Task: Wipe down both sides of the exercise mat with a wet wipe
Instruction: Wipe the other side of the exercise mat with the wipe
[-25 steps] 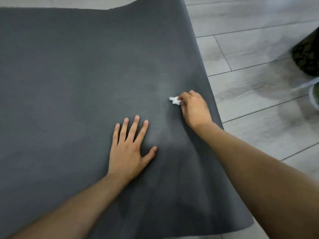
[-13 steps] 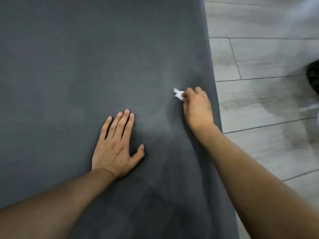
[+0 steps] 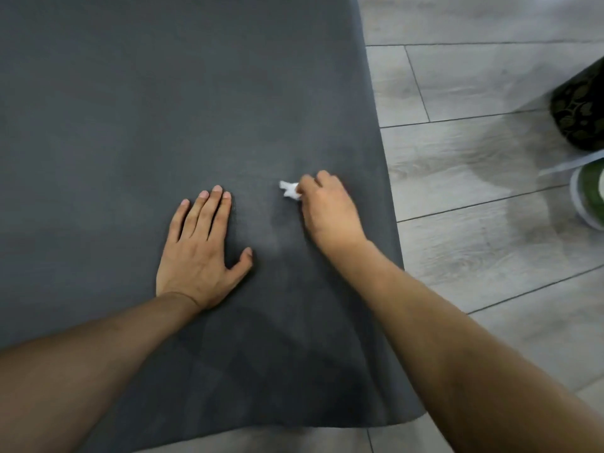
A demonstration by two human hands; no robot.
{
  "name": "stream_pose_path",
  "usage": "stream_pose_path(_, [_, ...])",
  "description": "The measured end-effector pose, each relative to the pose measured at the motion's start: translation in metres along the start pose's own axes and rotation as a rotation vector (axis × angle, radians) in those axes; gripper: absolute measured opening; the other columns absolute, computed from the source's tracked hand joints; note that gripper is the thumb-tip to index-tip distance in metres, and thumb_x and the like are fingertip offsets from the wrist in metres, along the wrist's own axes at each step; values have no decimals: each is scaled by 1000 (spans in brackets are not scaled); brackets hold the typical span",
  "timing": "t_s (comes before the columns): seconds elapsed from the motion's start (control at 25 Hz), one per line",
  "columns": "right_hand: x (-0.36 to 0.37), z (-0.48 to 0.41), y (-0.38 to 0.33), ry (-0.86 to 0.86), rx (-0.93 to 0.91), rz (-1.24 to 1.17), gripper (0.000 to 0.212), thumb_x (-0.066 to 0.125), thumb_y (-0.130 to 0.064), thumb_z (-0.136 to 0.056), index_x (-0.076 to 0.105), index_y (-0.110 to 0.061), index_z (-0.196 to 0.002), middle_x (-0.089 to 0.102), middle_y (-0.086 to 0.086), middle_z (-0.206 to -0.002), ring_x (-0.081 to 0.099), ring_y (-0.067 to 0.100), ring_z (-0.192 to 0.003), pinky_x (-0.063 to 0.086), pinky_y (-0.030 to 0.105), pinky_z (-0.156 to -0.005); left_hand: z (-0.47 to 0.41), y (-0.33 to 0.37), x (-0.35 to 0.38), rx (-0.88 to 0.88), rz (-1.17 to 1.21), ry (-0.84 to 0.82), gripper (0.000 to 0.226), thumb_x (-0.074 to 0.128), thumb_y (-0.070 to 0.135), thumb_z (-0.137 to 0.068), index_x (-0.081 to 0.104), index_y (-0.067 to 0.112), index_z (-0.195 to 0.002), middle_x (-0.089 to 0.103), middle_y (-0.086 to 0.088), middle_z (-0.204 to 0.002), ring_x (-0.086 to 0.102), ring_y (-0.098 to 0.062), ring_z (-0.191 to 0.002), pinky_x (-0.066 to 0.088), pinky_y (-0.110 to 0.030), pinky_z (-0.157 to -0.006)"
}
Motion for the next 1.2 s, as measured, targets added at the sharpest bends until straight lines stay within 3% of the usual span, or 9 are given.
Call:
stream_pose_path(0.12, [-20, -13, 78, 86, 374, 107, 20, 48, -5, -94, 61, -9, -109, 56, 16, -108, 54, 36, -100, 40, 39, -79, 0, 1, 1, -4, -4, 9, 91, 39, 60, -89, 23, 6, -160, 25, -13, -167, 21, -29, -155, 14, -50, -127])
stream_pose_path(0.24, [-17, 1, 63, 163, 526, -15, 20, 50, -6, -92, 62, -10, -108, 57, 15, -109, 56, 34, -97, 41, 37, -79, -1, 1, 2, -3, -12, 5, 91, 38, 61, -89, 22, 6, -161, 24, -13, -167, 20, -28, -156, 13, -49, -127])
stream_pose_path(0.4, [9, 52, -42, 7, 178, -162, 8, 61, -5, -86, 63, -8, -93, 57, 16, -91, 56, 37, -80, 44, 41, -66, 1, 1, 2, -7, -22, 9, 92, 38, 61, -88, 22, 6, -161, 23, -13, -168, 21, -28, -155, 13, -48, -127])
stream_pose_path(0.48, [7, 58, -31, -11, 59, -89, 11, 64, -2, -83, 63, -7, -93, 57, 16, -90, 56, 37, -79, 47, 41, -66, 1, 1, 1, 2, -15, 5, 92, 37, 61, -89, 21, 6, -161, 23, -13, -168, 21, -28, -155, 14, -49, -127])
stream_pose_path(0.64, [-24, 29, 74, 113, 443, 38, 17, 51, -4, -93, 62, -7, -105, 57, 18, -105, 56, 38, -93, 41, 40, -76, 0, 0, 3, 3, -15, 18, 92, 37, 61, -89, 21, 7, -161, 23, -13, -168, 20, -30, -155, 13, -49, -127])
stream_pose_path(0.76, [-20, 38, 64, 161, 546, 5, 17, 49, -6, -94, 62, -8, -104, 57, 16, -105, 57, 36, -92, 39, 37, -74, -1, 1, 1, 0, 6, 26, 91, 38, 61, -89, 22, 6, -160, 23, -12, -167, 20, -30, -155, 12, -48, -128])
stream_pose_path(0.92, [8, 84, -46, 70, 295, -168, 14, 67, 0, -77, 63, -7, -89, 56, 15, -87, 55, 34, -75, 43, 38, -65, 1, 0, 0, -7, 19, 4, 92, 39, 60, -89, 21, 6, -161, 22, -12, -168, 18, -28, -156, 10, -47, -128])
stream_pose_path(1.04, [10, 84, -44, 10, 20, -72, 20, 71, 2, -73, 62, -7, -88, 56, 14, -85, 54, 33, -73, 48, 39, -65, 1, 1, 0, 4, 28, 3, 92, 37, 61, -89, 21, 7, -161, 21, -11, -169, 18, -28, -156, 10, -47, -128])
stream_pose_path(1.2, [-12, 56, 49, 148, 426, 58, 14, 52, -7, -92, 61, -7, -102, 55, 17, -102, 53, 37, -91, 40, 41, -77, 0, -1, 2, 0, 7, 27, 90, 39, 60, -91, 21, 7, -161, 22, -11, -168, 18, -27, -156, 10, -47, -128])
Point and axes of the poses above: each hand's wrist, its own z-axis away from the middle knuckle, its own x-axis out of the palm, y = z × x, the point moved 5 cm from there along -z, towards the middle knuckle
